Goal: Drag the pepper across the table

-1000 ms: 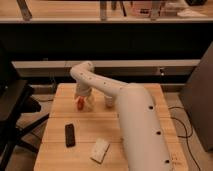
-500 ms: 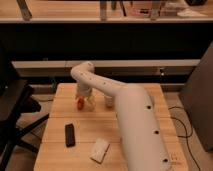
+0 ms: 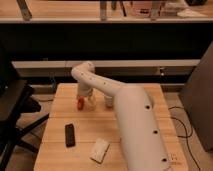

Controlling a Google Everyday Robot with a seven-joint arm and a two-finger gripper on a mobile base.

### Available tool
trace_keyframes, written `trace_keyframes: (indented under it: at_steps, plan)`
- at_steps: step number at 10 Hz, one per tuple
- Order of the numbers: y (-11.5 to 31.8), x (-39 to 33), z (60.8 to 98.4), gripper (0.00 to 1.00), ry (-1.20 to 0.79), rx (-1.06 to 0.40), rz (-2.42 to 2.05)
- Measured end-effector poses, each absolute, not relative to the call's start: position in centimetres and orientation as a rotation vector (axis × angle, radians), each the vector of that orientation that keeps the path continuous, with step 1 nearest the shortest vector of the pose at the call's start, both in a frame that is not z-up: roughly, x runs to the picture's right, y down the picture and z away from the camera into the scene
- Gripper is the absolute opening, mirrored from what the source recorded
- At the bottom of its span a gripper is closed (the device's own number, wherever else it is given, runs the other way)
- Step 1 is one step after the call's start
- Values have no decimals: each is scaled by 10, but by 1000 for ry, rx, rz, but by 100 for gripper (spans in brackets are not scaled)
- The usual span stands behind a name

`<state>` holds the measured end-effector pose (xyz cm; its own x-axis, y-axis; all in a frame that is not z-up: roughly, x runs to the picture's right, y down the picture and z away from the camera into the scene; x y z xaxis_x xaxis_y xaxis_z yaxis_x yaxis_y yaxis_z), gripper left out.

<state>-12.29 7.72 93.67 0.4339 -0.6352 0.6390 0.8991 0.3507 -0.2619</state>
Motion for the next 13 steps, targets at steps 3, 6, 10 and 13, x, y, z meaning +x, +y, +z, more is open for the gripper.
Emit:
trace_keyframes:
  at_steps: [3,6,10,13]
  plan:
    - [77,-121,939,78,-471,-652,-1050]
    - [77,-117,942,79,-469,-658,-1055]
    - [77,-116,944,55,-468,-664,-1063]
    - [78,-115,946,38,-470,-672,-1065]
